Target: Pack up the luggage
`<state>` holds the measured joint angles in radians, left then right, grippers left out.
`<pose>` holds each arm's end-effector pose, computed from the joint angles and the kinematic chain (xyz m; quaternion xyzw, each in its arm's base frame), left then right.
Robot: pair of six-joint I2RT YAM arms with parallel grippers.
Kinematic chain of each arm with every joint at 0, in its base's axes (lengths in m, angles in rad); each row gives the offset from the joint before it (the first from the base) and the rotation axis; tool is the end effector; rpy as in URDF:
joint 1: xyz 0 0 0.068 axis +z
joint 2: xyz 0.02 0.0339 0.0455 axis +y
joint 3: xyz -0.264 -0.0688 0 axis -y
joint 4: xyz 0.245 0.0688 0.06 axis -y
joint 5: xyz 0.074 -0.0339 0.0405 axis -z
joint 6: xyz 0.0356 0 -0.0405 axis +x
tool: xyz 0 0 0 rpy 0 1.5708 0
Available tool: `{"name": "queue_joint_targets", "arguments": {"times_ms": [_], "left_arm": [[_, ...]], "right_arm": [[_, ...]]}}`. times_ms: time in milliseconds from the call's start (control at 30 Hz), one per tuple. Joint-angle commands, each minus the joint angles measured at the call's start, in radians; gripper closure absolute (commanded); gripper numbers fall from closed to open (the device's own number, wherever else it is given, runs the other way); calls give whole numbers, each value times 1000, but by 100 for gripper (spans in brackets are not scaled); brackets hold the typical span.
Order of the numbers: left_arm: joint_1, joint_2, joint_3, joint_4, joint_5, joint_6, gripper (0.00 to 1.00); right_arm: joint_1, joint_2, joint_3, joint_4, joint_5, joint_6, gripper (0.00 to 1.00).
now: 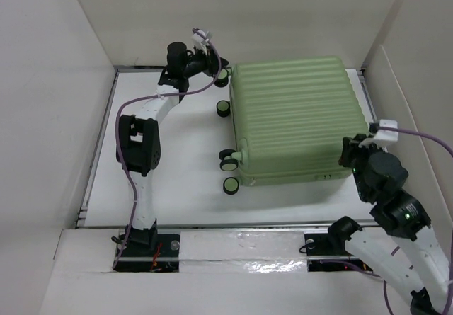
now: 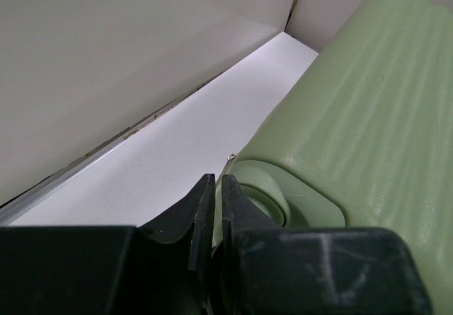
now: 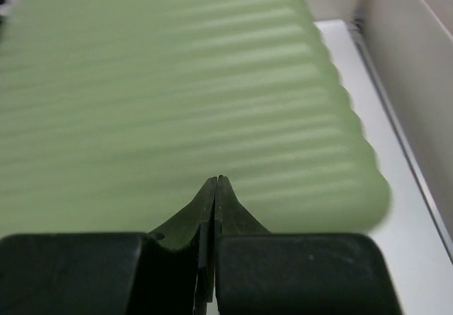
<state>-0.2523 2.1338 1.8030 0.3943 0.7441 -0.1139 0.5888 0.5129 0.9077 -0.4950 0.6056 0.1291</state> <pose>0.4899 -0.1512 0.3203 0.3085 0.6176 -0.3683 0.6227 0.0909 0.0363 0.3823 0.0335 0.7348 0.0179 0.6772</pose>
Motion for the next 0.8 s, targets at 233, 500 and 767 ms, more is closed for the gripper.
{"name": "queue_joint_targets", "arguments": {"times_ms": [233, 500, 767], "left_arm": [[-10, 9, -88, 20, -2, -76, 100], [-30, -46, -229, 142, -20, -113, 100], [-70, -196, -583, 454, -72, -237, 100]], "right_arm": [[-23, -309, -50, -425, 258, 438, 100], [0, -268, -233, -237, 304, 489, 100], [-46, 63, -181, 338, 209, 73, 100]]}}
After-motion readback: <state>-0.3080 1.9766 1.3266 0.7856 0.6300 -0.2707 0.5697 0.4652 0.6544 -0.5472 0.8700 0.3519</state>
